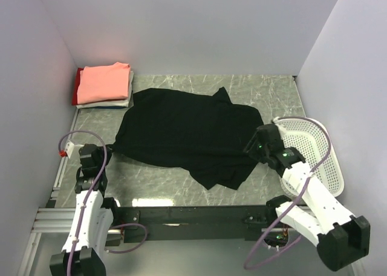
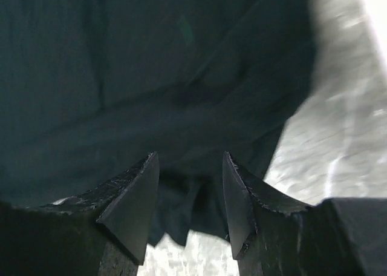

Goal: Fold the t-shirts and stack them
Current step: Flatten the tshirt out, then fold the tshirt

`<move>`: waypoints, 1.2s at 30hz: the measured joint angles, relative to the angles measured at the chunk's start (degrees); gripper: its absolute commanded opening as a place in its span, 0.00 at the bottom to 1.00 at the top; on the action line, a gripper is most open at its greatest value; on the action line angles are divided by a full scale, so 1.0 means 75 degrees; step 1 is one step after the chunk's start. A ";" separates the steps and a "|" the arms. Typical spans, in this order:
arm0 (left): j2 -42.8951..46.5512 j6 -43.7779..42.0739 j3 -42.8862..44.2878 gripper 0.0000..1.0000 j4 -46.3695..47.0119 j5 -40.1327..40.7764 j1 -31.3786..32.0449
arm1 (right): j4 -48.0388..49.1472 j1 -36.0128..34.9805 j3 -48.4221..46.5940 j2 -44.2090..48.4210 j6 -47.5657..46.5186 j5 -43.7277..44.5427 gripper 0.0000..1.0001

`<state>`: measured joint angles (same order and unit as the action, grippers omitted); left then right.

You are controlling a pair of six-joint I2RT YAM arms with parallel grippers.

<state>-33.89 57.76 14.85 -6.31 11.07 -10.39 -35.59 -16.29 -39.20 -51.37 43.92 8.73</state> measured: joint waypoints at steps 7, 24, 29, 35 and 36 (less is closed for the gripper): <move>-0.0443 0.0003 0.0000 0.01 0.0312 0.0052 0.0076 | 0.0082 -0.2460 0.0545 0.0029 0.0962 0.0530 0.53; -0.0501 -0.0003 0.0000 0.01 0.0460 0.0119 0.0143 | 0.0562 -0.3739 0.1929 0.0332 0.2722 0.0361 0.52; -0.0437 -0.0003 0.0000 0.01 0.0449 0.0125 0.0149 | 0.0866 -0.3789 0.1929 0.0248 0.2906 0.0382 0.07; -0.0023 -0.0003 0.0000 0.01 0.0085 0.0353 0.0149 | 0.0565 -0.3853 0.1746 0.0554 0.2856 0.0425 0.00; 0.0076 -0.0003 0.0000 0.01 -0.0017 0.0405 0.0149 | 0.0481 -0.3891 0.1664 0.0731 0.2798 0.0399 0.00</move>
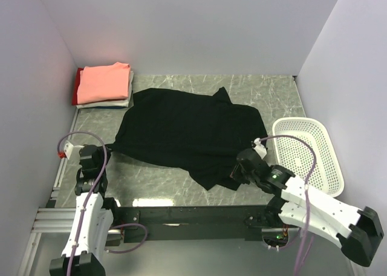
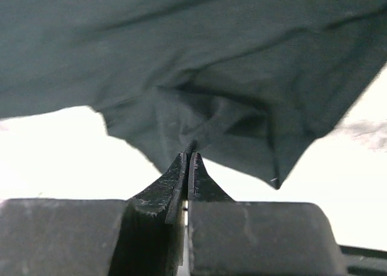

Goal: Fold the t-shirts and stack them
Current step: Fold the tshirt

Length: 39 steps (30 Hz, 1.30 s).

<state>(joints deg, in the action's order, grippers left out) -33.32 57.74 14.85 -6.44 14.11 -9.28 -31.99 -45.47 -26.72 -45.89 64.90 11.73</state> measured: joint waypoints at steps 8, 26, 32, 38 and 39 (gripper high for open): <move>0.0530 -0.0003 0.0274 0.01 -0.0965 0.0557 0.0015 | -0.0729 -0.0863 -0.1303 0.0851 -0.0367 -0.0216 0.00; 0.0265 -0.0210 0.1186 0.01 -0.1816 0.0839 0.0017 | -0.2600 -0.2678 -0.3733 0.0892 -0.0227 0.0807 0.00; -0.0720 -0.0224 0.1352 0.01 -0.1632 0.0874 0.0277 | -0.3363 -0.2518 -0.4817 0.0481 -0.0583 0.1638 0.00; -0.2693 -0.0154 0.2075 0.01 -0.1352 0.1378 0.1349 | -0.2847 -0.0195 -0.5251 -0.0536 -0.1932 0.1128 0.00; -0.3013 -0.0140 0.2224 0.01 -0.1276 0.1457 0.1478 | -0.2736 0.0227 -0.5214 -0.0766 -0.2177 0.0903 0.00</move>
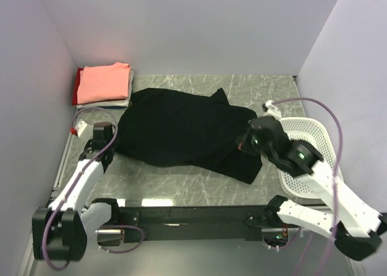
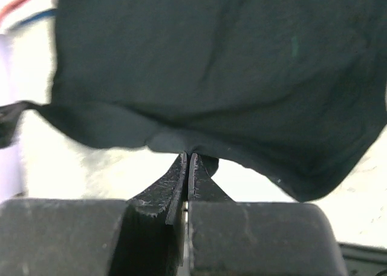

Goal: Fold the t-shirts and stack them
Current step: Fold the tshirt

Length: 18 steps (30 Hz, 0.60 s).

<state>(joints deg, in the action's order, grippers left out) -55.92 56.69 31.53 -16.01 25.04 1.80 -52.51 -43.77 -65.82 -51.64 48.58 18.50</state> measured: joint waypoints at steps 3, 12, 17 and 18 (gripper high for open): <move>-0.0667 0.0009 0.0297 0.01 0.0198 0.0175 0.0131 | 0.0423 0.0889 0.0073 -0.0737 -0.0621 -0.0513 0.00; -0.2687 0.0026 0.1113 0.01 0.0504 0.0644 0.0187 | 0.1772 0.2806 0.0376 -0.2728 -0.1868 -0.2046 0.00; -0.3290 0.0026 0.1641 0.02 0.0562 0.0898 0.0187 | 0.2264 0.3281 0.0376 -0.3398 -0.2212 -0.2433 0.00; -0.3378 0.0023 0.1722 0.02 0.0565 0.0933 0.0187 | 0.2326 0.3331 0.0376 -0.3465 -0.2247 -0.2486 0.00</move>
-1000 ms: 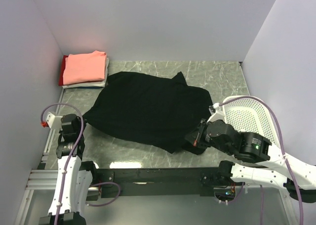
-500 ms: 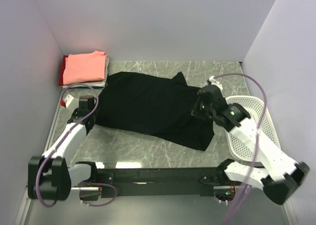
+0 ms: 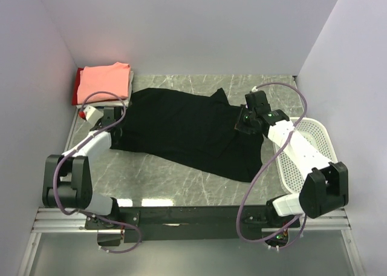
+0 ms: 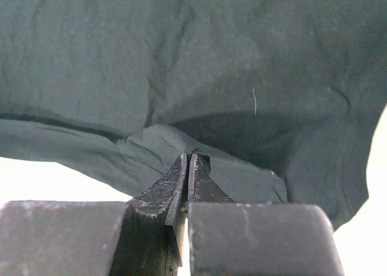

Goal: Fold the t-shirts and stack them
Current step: Fold the tshirt

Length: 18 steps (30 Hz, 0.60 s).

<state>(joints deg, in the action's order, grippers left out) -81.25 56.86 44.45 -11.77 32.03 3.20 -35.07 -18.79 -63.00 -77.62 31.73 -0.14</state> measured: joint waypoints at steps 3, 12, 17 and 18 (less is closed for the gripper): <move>-0.0323 -0.0006 0.0326 0.01 0.0015 0.0119 0.0000 | 0.0233 0.0137 0.0000 -0.0216 -0.0096 -0.0175 0.00; -0.1539 -0.0114 0.1177 0.08 0.0119 0.0318 0.0000 | 0.0825 0.0595 0.0073 -0.0391 -0.0181 -0.0414 0.00; -0.1851 -0.0312 0.1364 0.09 0.0335 0.0306 0.0000 | 0.1070 0.0825 0.0119 -0.0472 -0.0181 -0.0478 0.00; -0.1877 -0.0364 0.1399 0.09 0.0370 0.0297 0.0000 | 0.1122 0.0842 0.0125 -0.0501 -0.0178 -0.0484 0.00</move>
<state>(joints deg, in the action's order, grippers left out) -95.33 54.13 54.94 -8.99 34.26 3.20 -26.65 -12.47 -62.06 -81.38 30.39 -3.77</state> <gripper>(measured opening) 0.091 0.011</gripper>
